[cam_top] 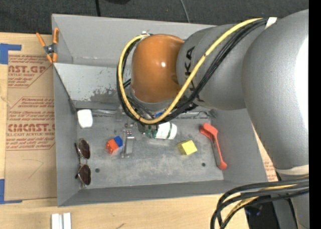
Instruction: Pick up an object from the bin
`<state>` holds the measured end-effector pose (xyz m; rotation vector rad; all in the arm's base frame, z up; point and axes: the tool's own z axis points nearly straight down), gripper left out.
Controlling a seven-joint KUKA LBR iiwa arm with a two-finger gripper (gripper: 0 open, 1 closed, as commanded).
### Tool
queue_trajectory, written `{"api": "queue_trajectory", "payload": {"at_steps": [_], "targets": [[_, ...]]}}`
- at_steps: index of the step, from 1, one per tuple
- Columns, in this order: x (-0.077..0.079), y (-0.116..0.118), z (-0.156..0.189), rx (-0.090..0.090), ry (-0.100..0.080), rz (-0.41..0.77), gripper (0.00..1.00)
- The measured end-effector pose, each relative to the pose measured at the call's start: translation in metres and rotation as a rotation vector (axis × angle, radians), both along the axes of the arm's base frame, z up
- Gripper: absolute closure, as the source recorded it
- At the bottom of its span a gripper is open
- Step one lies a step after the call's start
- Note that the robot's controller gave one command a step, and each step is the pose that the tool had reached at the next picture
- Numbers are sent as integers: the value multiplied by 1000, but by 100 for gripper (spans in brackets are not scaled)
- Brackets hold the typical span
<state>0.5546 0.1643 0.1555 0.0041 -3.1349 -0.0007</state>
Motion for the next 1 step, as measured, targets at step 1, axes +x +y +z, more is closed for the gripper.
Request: {"api": "queue_trajectory", "payload": {"at_steps": [1], "targets": [[2, -1, 4, 1, -7, -1, 0]]}}
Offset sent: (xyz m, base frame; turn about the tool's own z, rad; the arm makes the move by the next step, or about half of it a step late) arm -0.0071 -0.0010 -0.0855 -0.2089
